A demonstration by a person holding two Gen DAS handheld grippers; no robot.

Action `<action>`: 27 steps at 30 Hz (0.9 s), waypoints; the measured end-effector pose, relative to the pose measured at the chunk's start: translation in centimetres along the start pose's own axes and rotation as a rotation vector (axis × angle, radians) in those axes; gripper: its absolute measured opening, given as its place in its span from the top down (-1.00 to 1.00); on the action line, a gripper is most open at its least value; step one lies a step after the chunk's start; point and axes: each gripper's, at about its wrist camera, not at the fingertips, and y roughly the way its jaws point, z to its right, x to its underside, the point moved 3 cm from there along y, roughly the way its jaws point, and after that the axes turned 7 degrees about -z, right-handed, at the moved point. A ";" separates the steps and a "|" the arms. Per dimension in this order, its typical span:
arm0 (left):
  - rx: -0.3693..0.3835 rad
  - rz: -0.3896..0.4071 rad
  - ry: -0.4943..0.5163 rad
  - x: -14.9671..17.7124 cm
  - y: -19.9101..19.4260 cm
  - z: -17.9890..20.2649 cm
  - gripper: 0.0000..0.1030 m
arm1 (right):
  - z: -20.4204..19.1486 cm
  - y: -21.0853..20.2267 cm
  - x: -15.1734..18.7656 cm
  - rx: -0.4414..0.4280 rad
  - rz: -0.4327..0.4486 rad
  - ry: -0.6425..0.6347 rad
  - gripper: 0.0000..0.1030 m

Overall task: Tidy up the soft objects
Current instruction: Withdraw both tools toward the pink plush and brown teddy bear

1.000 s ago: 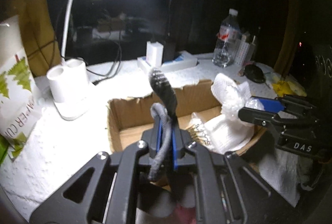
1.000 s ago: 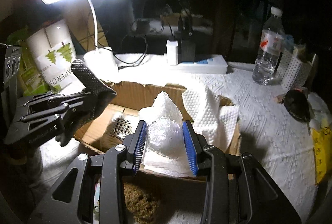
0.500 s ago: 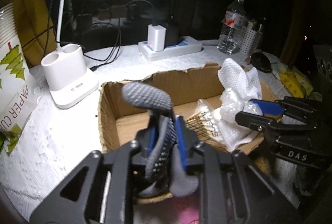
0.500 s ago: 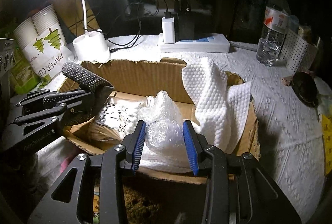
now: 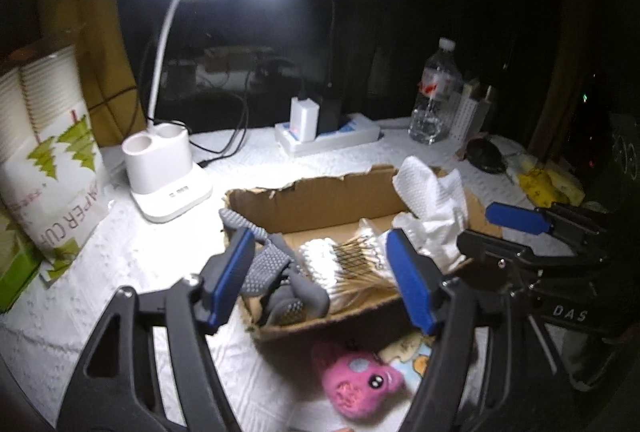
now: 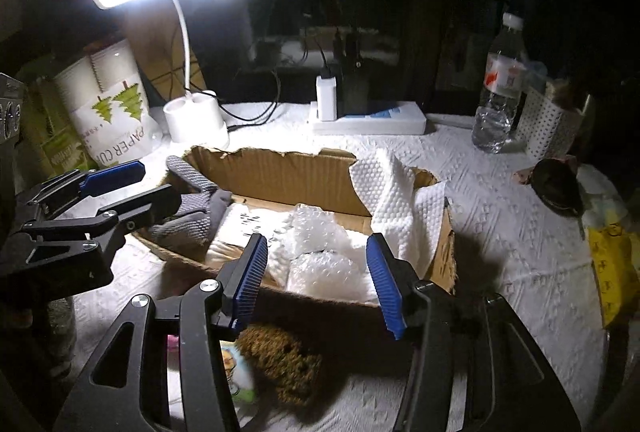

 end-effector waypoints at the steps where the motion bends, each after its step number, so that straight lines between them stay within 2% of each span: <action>1: 0.001 0.007 -0.002 0.2 -0.6 0.1 -0.35 | -0.3 -0.5 0.1 0.003 0.005 -0.003 -0.06; 16: 0.026 0.045 -0.001 3.6 -5.7 0.8 -0.37 | -3.4 -5.4 2.6 0.013 0.047 -0.035 -0.06; 27: 0.003 -0.016 -0.018 7.7 -5.7 0.5 -0.37 | -3.8 -5.0 6.0 -0.020 0.020 -0.025 -0.06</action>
